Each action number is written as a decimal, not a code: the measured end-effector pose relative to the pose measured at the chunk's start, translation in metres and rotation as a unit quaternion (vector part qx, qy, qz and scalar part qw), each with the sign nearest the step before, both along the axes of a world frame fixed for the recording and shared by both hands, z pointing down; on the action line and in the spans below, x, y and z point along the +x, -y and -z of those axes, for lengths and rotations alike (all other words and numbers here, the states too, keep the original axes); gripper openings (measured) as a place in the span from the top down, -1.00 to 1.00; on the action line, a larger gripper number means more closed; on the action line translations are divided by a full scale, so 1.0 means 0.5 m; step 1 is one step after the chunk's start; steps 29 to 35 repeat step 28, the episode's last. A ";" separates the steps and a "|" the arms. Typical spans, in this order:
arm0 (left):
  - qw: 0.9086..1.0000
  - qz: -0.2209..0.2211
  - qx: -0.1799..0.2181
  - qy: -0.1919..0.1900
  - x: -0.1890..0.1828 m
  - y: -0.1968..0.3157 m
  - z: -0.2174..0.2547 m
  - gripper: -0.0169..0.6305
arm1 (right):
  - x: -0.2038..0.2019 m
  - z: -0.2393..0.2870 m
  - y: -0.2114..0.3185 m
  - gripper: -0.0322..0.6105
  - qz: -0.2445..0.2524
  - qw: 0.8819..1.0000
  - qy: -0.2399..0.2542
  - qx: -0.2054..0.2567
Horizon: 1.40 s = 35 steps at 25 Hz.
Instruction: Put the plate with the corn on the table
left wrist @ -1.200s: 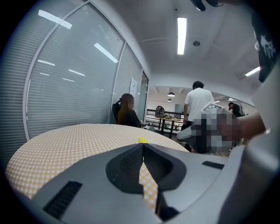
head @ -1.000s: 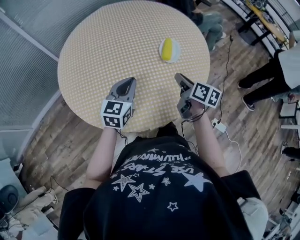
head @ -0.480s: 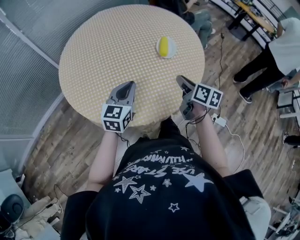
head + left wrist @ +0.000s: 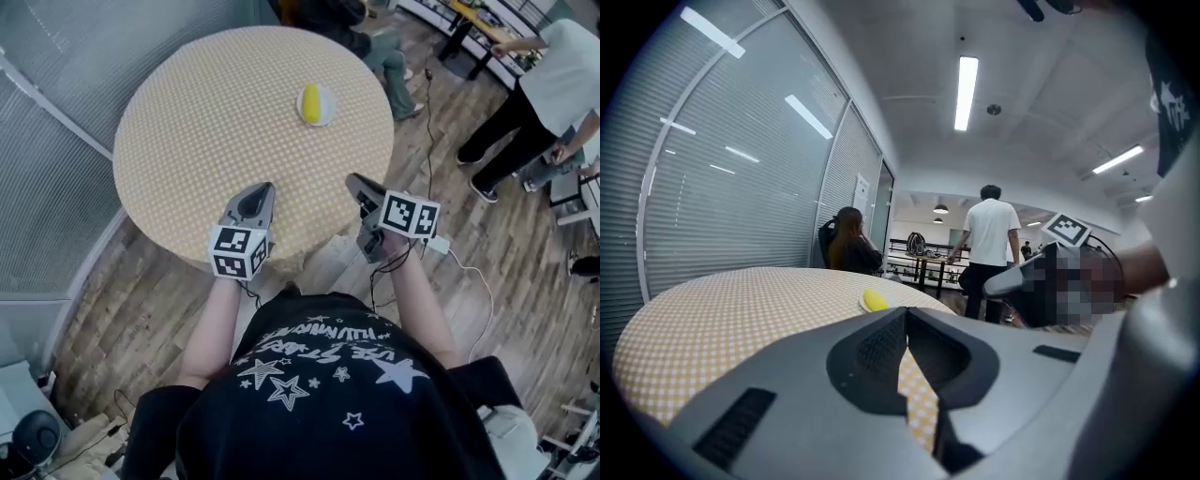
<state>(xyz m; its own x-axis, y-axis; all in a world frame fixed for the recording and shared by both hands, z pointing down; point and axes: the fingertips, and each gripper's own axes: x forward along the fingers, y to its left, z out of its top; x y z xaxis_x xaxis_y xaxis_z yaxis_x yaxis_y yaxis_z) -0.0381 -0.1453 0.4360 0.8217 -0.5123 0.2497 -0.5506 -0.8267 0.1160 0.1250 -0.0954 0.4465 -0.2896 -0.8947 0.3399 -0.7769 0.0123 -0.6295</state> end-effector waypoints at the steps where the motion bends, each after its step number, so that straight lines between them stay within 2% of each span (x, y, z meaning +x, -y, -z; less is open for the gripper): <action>1: 1.000 -0.003 0.003 0.002 0.005 -0.012 0.001 0.92 | -0.001 0.005 -0.010 0.70 0.002 1.000 0.003 0.008; 7: 1.000 -0.010 0.008 0.014 0.014 -0.086 0.001 0.92 | -0.046 0.023 -0.096 0.71 0.029 0.998 0.033 0.035; 11: 1.000 -0.015 0.004 0.020 0.030 -0.175 0.007 0.92 | -0.058 0.034 -0.192 0.72 0.045 0.998 0.030 0.041; 23: 1.000 -0.018 0.020 0.007 0.000 -0.407 0.049 0.92 | -0.079 0.055 -0.399 0.73 0.037 0.997 0.018 0.060; 28: 1.000 -0.016 0.024 0.005 -0.026 -0.456 0.060 0.92 | -0.109 0.071 -0.446 0.73 0.043 0.997 0.009 0.067; 35: 1.000 -0.016 0.024 0.005 -0.026 -0.456 0.060 0.92 | -0.109 0.071 -0.446 0.73 0.043 0.997 0.009 0.067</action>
